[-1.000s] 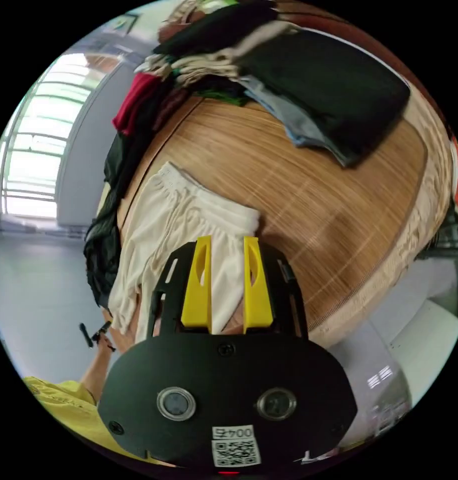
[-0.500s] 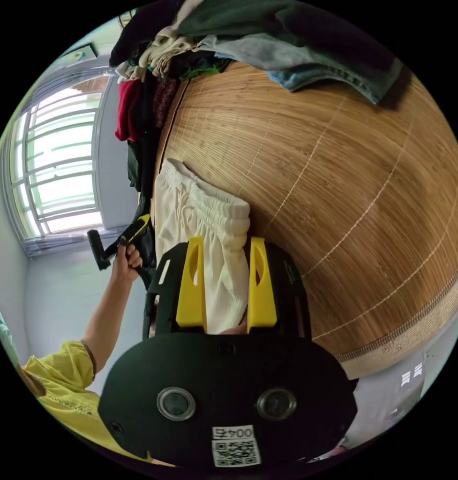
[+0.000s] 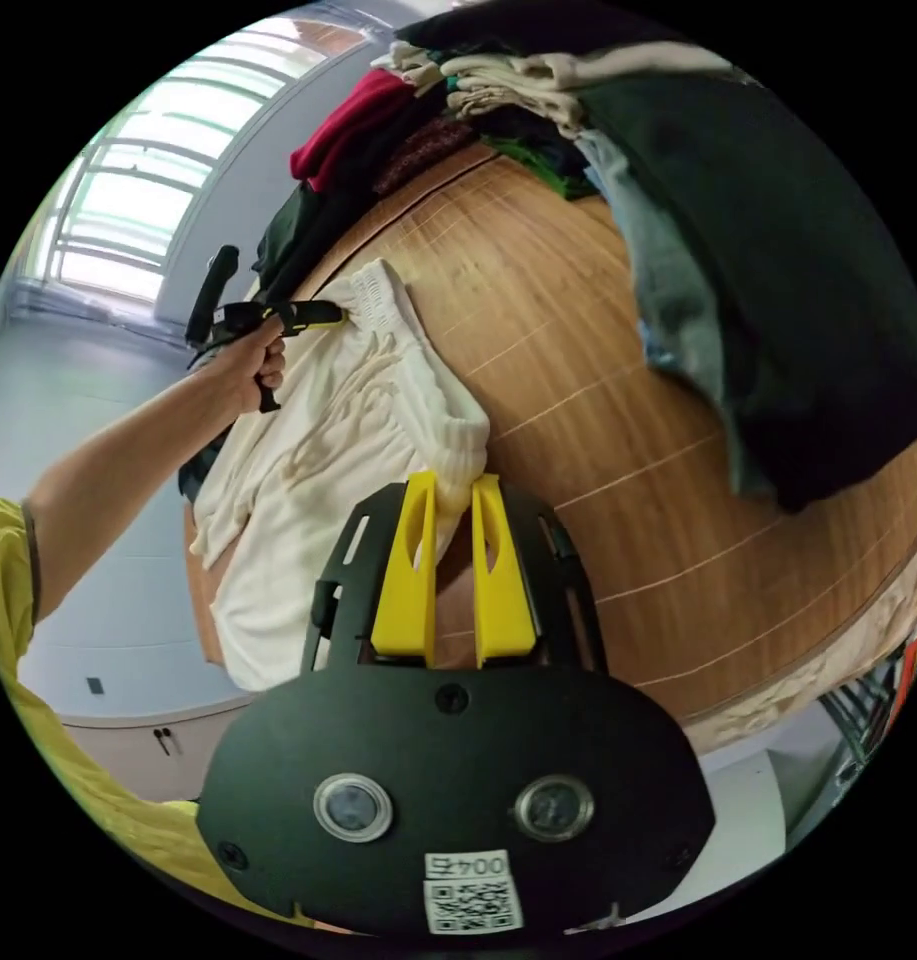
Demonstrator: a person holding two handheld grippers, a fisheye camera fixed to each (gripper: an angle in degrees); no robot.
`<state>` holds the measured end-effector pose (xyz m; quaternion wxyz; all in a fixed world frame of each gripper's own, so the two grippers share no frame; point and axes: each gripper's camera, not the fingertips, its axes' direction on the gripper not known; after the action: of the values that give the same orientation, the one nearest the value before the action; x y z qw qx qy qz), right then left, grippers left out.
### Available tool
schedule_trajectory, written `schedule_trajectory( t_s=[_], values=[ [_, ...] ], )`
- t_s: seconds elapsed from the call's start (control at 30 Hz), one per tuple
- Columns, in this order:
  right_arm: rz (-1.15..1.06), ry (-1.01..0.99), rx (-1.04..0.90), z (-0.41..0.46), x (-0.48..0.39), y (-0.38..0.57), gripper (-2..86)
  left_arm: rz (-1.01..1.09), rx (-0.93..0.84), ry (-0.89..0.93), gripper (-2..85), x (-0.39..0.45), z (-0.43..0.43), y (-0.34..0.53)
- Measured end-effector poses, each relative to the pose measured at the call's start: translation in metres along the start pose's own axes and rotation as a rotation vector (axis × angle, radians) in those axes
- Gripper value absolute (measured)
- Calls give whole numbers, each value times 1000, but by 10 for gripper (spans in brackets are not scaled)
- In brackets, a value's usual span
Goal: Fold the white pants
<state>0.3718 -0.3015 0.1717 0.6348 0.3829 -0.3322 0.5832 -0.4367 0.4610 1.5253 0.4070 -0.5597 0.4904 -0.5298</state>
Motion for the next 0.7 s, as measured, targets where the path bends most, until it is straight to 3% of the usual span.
schedule_trajectory(
  t_s=[0.2, 0.4, 0.53, 0.7],
  values=[
    [10, 106, 14, 9, 29, -28, 67, -1, 38, 103, 5, 19, 11, -46],
    [11, 116, -72, 28, 32, -22, 78, 81, -131, 156, 4, 15, 18, -68],
    [-7, 226, 8, 22, -2, 21, 67, 132, -181, 341, 3, -24, -7, -50],
    [-157, 95, -127, 79, -67, 80, 25, 98, -166, 439, 2, -99, -42, 15]
  ],
)
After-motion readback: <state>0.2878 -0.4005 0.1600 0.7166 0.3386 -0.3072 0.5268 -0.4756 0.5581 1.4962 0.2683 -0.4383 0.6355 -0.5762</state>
